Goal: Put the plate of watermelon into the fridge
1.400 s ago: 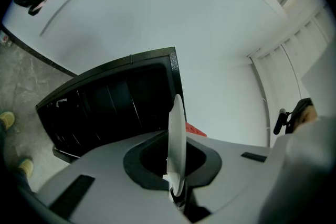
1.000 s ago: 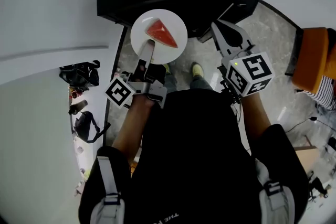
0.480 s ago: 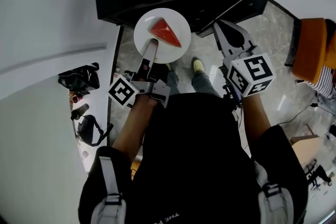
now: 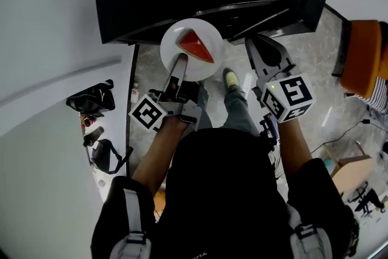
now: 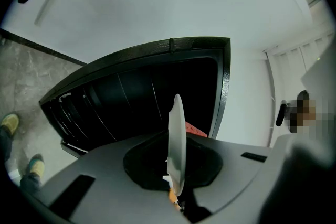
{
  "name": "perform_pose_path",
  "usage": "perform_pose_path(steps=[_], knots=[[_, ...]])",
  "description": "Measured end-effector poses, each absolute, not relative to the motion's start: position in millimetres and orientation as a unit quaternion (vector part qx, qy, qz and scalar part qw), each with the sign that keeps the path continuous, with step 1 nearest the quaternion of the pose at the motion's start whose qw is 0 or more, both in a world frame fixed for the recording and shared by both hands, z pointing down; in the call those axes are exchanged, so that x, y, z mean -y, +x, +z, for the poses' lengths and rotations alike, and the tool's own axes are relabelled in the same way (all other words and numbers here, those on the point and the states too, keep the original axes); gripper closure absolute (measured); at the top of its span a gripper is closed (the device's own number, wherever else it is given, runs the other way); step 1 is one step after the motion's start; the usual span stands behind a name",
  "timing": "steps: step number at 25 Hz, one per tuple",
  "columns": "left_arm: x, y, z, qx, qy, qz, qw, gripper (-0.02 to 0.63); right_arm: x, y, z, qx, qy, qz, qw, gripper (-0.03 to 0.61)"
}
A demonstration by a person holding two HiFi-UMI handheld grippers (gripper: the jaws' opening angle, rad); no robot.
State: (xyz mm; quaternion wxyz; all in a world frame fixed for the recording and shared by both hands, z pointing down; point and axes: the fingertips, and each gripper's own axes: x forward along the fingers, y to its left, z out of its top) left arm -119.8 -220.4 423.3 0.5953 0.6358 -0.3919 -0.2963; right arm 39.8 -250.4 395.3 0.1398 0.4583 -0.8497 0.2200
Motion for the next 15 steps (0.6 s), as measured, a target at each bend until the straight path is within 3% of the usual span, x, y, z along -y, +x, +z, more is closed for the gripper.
perform_pose_path(steps=[15], knots=[[239, -122, 479, 0.405, 0.638, -0.307, 0.579, 0.598, 247, 29, 428, 0.863, 0.436, 0.215, 0.14, 0.569]])
